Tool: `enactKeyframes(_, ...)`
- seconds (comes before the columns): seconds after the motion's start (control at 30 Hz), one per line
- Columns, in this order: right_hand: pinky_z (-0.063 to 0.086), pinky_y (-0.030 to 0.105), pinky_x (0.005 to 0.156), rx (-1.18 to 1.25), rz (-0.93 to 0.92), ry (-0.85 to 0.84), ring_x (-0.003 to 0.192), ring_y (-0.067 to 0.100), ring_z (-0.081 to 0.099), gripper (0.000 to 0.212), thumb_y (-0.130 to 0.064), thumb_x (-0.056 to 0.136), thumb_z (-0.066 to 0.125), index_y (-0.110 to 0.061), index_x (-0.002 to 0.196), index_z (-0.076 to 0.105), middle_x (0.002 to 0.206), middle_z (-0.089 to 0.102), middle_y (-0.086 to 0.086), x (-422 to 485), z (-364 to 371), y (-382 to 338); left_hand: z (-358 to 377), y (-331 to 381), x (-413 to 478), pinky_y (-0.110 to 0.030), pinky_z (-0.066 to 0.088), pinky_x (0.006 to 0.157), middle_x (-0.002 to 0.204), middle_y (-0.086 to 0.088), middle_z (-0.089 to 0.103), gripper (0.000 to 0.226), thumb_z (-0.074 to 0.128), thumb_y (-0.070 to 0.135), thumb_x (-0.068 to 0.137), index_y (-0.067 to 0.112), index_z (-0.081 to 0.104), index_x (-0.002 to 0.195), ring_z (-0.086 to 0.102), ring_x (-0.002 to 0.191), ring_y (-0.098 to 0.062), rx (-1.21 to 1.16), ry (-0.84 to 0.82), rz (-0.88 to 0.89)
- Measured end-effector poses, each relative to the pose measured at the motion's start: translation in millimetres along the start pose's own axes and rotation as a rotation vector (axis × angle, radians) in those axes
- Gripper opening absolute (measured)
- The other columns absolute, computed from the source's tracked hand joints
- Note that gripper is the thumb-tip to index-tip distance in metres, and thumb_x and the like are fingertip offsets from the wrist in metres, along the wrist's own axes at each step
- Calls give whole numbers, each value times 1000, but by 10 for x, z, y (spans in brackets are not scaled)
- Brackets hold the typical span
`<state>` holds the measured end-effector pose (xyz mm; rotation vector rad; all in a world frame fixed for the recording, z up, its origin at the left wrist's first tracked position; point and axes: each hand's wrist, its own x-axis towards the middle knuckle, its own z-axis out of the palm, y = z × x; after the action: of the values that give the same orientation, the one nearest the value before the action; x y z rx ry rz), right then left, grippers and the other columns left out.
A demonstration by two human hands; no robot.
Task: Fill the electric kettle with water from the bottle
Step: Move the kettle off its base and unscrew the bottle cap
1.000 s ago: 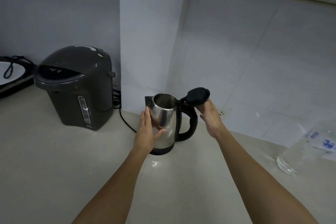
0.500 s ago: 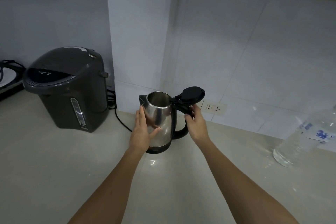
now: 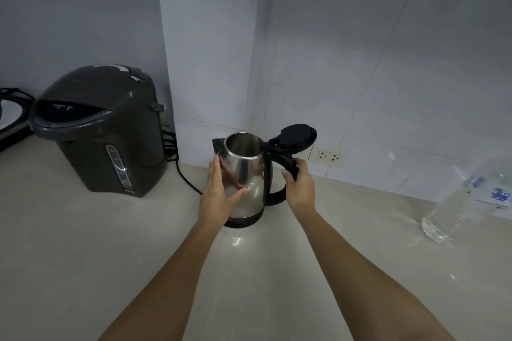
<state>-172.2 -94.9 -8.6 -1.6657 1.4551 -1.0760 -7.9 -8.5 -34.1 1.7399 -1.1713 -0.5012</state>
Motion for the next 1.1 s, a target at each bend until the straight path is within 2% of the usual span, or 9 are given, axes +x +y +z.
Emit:
enactKeyframes(0.27,47,32,90,93,-46,13,97,16,58,31,-24,93,58,-23,123,52,101,58,-12,48,-237,-79,-47,246,-19,-48,42,107,157,0,32,110,78,45,76,40,-2,152,42,138,-21,45,36,39)
enactKeyframes(0.37,47,33,89,115,-58,42,98,16,58,31,-25,93,58,-23,123,52,102,58,-11,92,-469,-116,36,487,-29,-48,47,101,155,0,34,109,76,49,76,41,-3,151,47,133,-22,112,62,82)
enactKeyframes(0.57,46,33,89,100,-65,121,98,16,58,30,-27,91,60,-26,121,53,100,58,-13,129,-1186,-79,433,988,-176,-46,47,101,152,1,41,109,75,48,77,35,-1,153,50,131,-22,84,40,168)
enactKeyframes(0.73,48,34,88,77,-48,199,98,17,60,31,-28,90,61,-27,120,53,102,59,-11,29,-1875,208,994,1329,-447,-45,46,104,156,1,35,110,76,47,77,32,-1,155,45,135,-21,29,-28,186)
enactKeyframes(0.87,49,35,90,57,-11,230,99,18,61,31,-26,90,62,-27,120,54,102,60,-10,-89,-2324,525,1400,1507,-700,-40,48,99,151,4,42,110,77,48,76,33,0,154,51,129,-20,35,-58,186)
enactKeyframes(1.1,49,37,90,102,41,238,100,20,60,32,-22,91,61,-22,122,54,97,59,-10,-343,-2746,1050,1896,1598,-1092,-43,46,103,153,0,39,111,78,46,75,31,2,154,49,131,-21,63,-139,166)
